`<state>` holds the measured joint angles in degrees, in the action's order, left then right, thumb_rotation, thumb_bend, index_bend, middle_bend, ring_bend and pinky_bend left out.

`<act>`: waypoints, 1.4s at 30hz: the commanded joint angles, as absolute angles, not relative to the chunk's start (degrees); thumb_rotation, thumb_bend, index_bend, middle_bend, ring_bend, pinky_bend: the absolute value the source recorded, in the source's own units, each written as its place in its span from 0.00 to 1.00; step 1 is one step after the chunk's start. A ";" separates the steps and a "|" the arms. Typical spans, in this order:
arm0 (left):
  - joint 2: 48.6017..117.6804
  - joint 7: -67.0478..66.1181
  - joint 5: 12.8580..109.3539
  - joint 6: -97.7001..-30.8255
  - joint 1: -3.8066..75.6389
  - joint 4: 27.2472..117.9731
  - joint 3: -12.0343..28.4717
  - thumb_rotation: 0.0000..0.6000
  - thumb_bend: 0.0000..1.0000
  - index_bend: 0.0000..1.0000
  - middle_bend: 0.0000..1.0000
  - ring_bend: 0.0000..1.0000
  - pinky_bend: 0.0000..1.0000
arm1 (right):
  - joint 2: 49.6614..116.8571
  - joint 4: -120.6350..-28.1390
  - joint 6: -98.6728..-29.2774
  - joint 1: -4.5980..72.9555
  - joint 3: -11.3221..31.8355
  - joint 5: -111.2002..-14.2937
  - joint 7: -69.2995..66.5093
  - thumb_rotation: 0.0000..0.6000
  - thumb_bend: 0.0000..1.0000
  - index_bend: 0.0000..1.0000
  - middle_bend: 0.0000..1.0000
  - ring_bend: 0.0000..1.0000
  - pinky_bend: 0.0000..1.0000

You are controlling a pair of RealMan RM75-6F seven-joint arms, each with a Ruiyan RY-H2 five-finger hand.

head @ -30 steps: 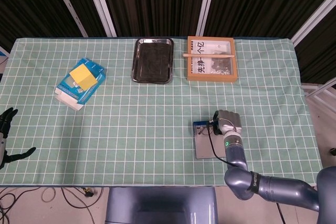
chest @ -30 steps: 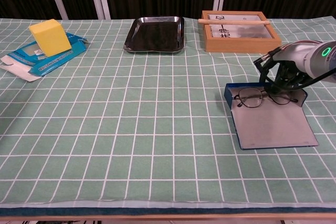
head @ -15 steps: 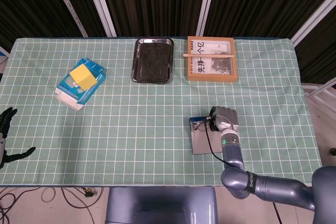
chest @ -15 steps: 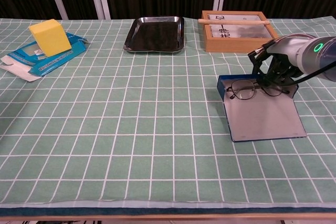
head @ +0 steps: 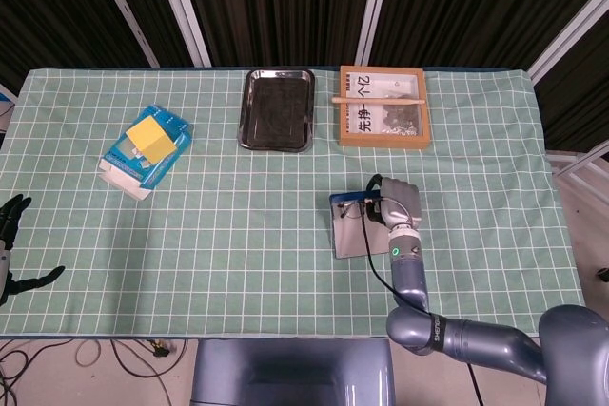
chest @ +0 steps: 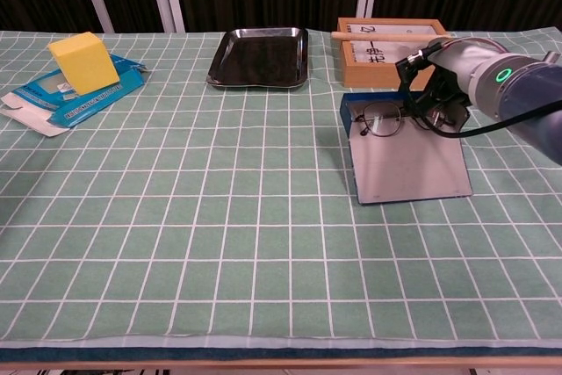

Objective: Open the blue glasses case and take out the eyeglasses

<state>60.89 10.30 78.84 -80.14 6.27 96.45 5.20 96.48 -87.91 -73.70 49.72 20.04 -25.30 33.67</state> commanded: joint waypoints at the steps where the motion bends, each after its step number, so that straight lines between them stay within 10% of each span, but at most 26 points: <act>1: 60.89 10.26 78.83 -80.11 6.28 96.46 5.19 1.00 0.01 0.00 0.00 0.00 0.00 | 97.82 -86.51 -73.96 49.04 20.27 -27.67 31.77 1.00 0.57 0.58 0.91 0.96 1.00; 42: 60.91 10.37 78.86 -80.09 6.27 96.49 5.16 1.00 0.01 0.00 0.00 0.00 0.00 | 106.25 -75.91 -74.74 43.39 21.39 -40.72 26.81 1.00 0.57 0.58 0.91 0.96 1.00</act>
